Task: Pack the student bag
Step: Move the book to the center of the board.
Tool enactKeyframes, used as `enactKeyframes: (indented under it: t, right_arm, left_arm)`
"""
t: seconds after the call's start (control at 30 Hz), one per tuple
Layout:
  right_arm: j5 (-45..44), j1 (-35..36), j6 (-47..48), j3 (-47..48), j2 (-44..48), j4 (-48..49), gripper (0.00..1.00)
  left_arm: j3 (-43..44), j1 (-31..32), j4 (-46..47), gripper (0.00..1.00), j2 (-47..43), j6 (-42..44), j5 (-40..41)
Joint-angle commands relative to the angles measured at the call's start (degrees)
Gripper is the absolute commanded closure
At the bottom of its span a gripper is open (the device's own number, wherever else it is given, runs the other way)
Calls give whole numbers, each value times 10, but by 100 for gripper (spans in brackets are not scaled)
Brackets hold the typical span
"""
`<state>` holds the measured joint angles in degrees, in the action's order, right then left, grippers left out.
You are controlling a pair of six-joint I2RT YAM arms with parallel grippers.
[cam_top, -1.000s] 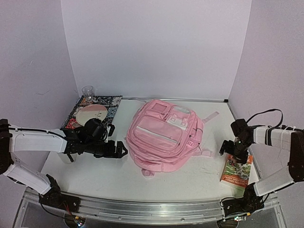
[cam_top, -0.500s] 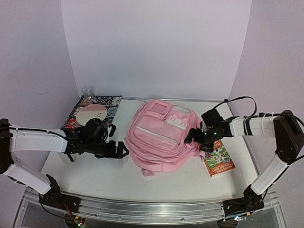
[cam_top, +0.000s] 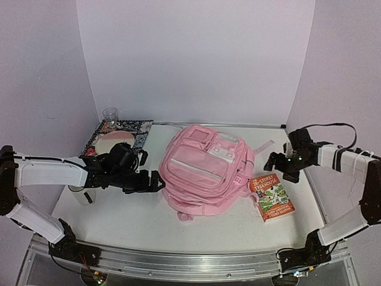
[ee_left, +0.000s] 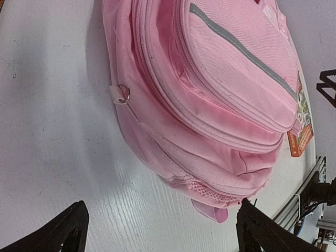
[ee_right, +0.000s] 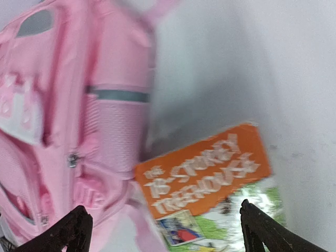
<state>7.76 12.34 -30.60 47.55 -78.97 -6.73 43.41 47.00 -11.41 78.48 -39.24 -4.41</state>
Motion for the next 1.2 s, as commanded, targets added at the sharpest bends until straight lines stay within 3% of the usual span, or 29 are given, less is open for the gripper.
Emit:
enactKeyframes:
  t: [0.0,0.13,0.33,0.43,0.73,0.93,1.17]
  right_arm:
    - [4,-83,50,-61,17,-52,2]
    - [48,-142,57,-91,-7,-25,2]
    - [107,-145,53,-127,-48,19,2]
    - [196,-144,57,-158,-45,55,2]
    - [327,-57,-21,-202,-50,211,6]
    - [331,14,-85,-166,-129,319,14]
    - [306,18,-98,-125,-172,345,28]
  left_arm:
    - [27,2,12,0,10,1,-9]
    - [28,2,12,1,9,1,-14]
    - [33,2,12,0,14,3,-24]
    - [38,2,14,0,22,4,-31]
    - [54,3,54,0,79,-3,-81]
    - [51,3,93,1,112,-26,-90]
    - [79,3,136,1,172,-50,-92]
